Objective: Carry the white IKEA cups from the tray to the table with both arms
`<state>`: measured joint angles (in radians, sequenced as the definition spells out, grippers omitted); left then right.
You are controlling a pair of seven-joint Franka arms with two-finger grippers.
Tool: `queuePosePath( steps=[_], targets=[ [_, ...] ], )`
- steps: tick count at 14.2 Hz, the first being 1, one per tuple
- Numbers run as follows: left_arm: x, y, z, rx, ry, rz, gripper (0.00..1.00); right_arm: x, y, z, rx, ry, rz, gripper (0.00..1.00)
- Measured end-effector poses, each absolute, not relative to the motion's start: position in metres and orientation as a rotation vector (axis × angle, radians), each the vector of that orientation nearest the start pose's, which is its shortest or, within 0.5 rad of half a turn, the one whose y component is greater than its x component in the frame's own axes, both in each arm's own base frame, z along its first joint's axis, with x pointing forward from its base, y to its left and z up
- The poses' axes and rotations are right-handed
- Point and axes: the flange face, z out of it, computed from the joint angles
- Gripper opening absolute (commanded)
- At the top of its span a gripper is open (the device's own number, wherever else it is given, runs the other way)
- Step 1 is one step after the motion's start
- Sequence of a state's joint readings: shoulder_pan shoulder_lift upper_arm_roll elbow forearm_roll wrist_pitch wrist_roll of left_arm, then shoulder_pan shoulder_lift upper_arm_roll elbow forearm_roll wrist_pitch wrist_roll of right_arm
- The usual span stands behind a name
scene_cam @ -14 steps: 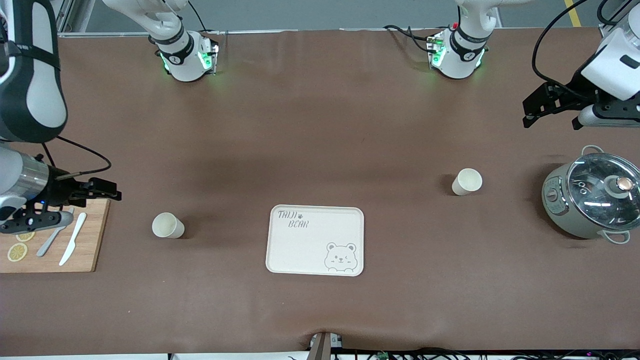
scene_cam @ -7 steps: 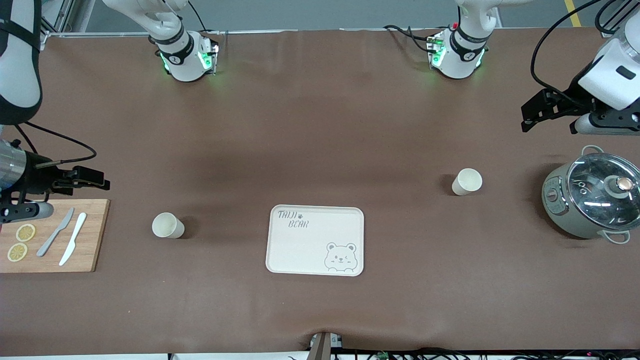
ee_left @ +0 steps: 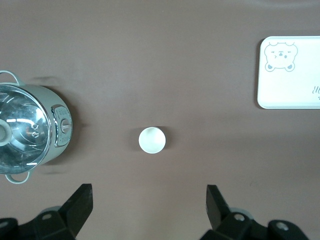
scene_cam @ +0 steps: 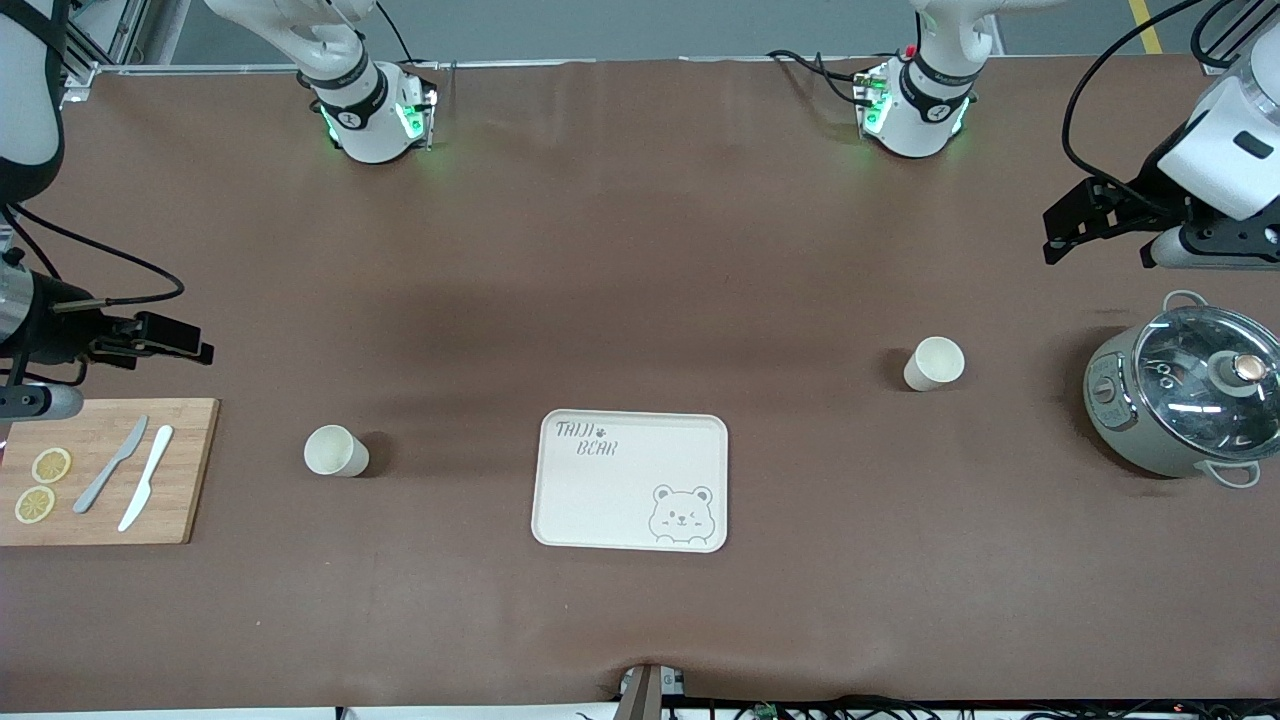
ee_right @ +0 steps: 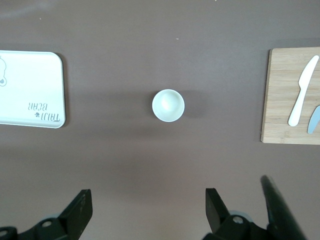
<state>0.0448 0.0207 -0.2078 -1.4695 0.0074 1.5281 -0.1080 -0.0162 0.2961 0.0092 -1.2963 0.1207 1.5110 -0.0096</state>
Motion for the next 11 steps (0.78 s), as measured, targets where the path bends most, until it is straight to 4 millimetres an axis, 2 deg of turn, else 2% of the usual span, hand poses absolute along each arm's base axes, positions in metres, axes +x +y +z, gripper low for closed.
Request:
queuePosePath(
  steps=[2, 6, 11],
  targets=[
    [0.550, -0.088, 0.657, -3.142, 0.085, -0.060, 1.00, 0.634, 0.014, 0.576, -3.017, 0.023, 0.122, 1.00],
    [0.550, -0.088, 0.657, -3.142, 0.085, -0.060, 1.00, 0.631, 0.039, 0.581, -3.052, 0.041, 0.128, 1.00],
    [0.550, -0.087, 0.657, -3.142, 0.081, -0.061, 1.00, 0.628, 0.070, 0.604, -3.139, 0.078, -0.015, 1.00]
  ],
)
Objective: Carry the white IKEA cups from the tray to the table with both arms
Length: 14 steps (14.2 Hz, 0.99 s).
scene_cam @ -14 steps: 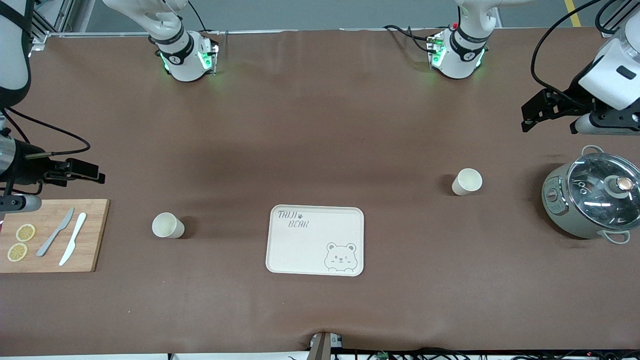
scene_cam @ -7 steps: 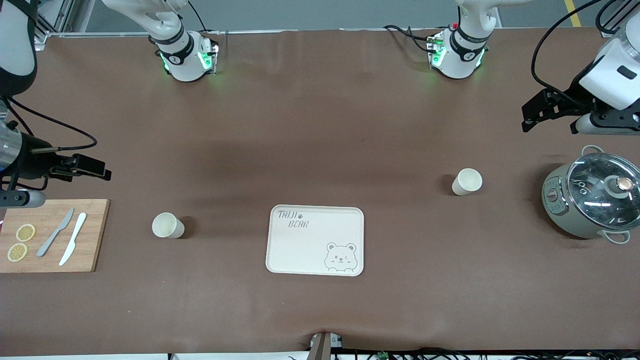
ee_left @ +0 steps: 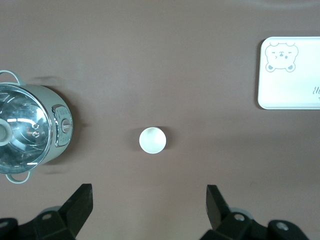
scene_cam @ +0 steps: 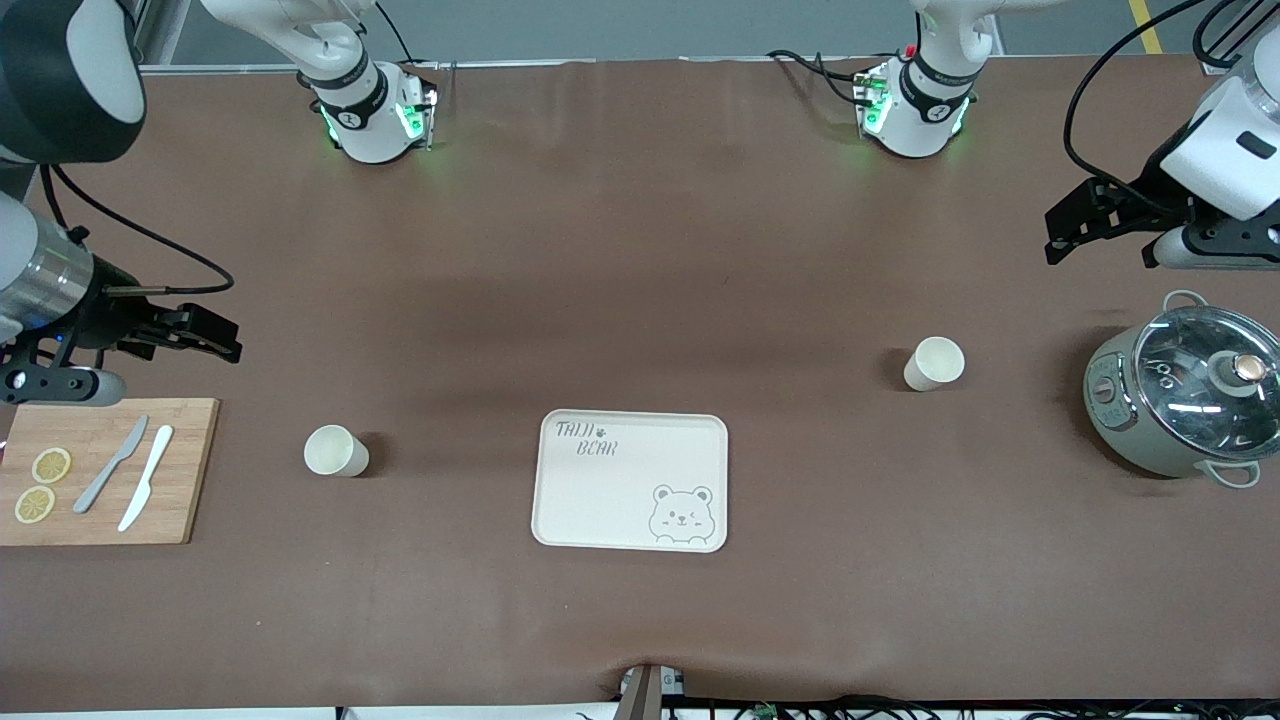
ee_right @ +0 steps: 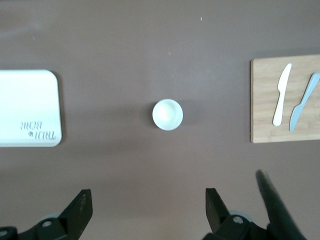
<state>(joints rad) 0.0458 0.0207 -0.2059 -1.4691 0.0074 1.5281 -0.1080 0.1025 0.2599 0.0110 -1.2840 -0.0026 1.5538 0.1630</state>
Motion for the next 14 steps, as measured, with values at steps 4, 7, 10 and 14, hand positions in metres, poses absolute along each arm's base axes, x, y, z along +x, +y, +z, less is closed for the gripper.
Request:
queuePosePath(
  steps=[4, 7, 10, 14],
  targets=[
    [0.5503, -0.0863, 0.6572, -3.142, 0.080, -0.061, 1.00, 0.6244, 0.0749, 0.6118, -3.156, 0.071, -0.045, 1.00],
    [0.5503, -0.0862, 0.6572, -3.142, 0.080, -0.061, 1.00, 0.6244, 0.0747, 0.6118, -3.157, 0.071, -0.045, 1.00],
    [0.5504, -0.0857, 0.6572, -3.142, 0.078, -0.061, 1.00, 0.6244, 0.0747, 0.6118, -3.157, 0.072, -0.045, 1.00],
    [0.5505, -0.0864, 0.6567, -3.155, 0.077, -0.057, 1.00, 0.6244, 0.0747, 0.6118, -3.157, 0.072, -0.045, 1.00]
  ],
)
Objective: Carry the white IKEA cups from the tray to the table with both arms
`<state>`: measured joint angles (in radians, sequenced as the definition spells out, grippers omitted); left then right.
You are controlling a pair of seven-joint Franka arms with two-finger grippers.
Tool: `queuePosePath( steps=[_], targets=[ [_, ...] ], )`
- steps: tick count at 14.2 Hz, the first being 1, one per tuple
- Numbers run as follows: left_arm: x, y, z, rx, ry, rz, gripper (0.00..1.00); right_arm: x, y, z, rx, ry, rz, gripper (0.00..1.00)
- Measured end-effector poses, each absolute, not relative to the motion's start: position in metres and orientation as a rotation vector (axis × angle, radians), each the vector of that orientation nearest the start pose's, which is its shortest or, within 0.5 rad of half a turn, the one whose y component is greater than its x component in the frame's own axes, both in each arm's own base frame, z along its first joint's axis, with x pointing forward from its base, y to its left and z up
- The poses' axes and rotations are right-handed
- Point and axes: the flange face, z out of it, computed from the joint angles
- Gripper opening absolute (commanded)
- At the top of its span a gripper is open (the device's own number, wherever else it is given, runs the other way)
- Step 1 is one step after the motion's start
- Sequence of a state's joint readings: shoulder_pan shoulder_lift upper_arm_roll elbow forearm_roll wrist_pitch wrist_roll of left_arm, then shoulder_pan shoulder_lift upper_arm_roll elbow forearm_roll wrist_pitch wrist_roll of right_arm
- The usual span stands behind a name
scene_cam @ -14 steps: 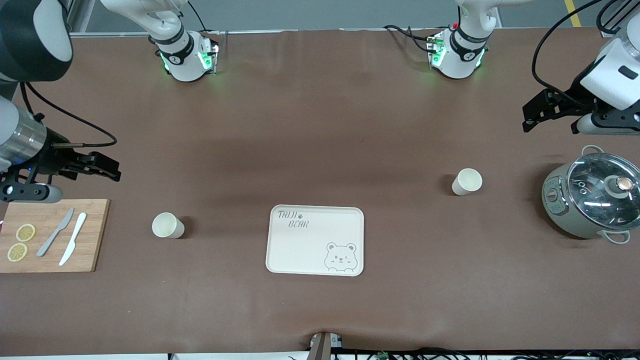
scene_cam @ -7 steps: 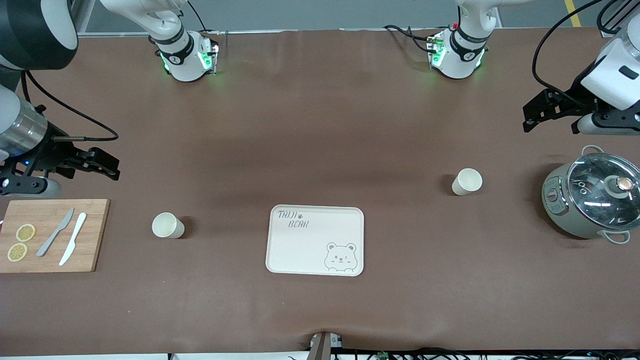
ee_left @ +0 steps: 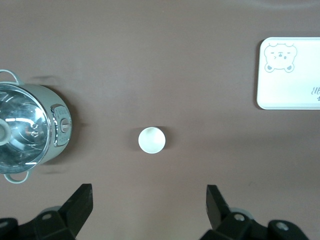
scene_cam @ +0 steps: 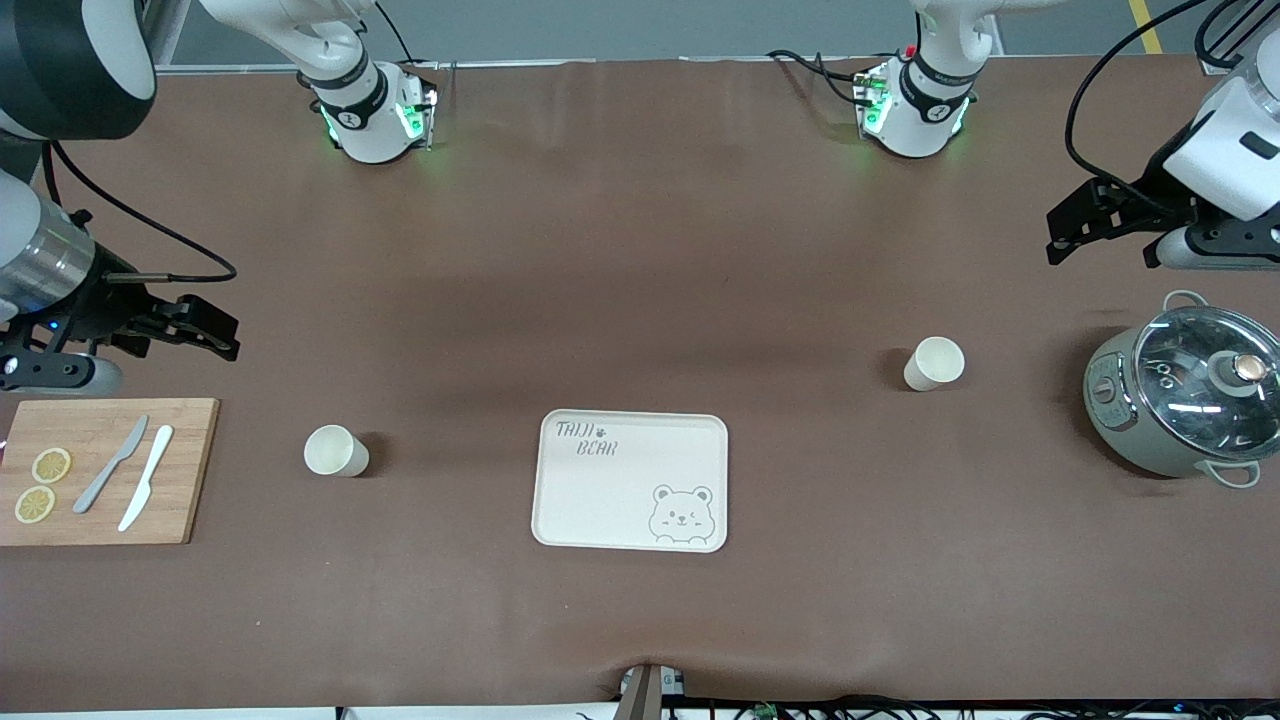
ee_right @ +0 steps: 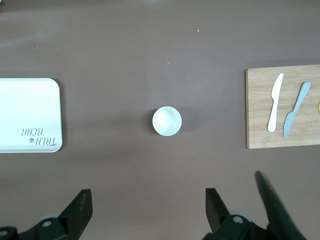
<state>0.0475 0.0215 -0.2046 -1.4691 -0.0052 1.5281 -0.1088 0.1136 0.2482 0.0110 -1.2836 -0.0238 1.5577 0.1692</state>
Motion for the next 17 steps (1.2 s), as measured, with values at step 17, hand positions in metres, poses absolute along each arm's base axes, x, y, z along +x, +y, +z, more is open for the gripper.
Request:
queuePosePath(
  steps=[17],
  targets=[
    [0.5529, -0.0877, 0.6523, -3.170, 0.075, -0.041, 1.00, 0.6242, 0.0747, 0.6122, -3.157, 0.072, -0.046, 1.00]
  ],
)
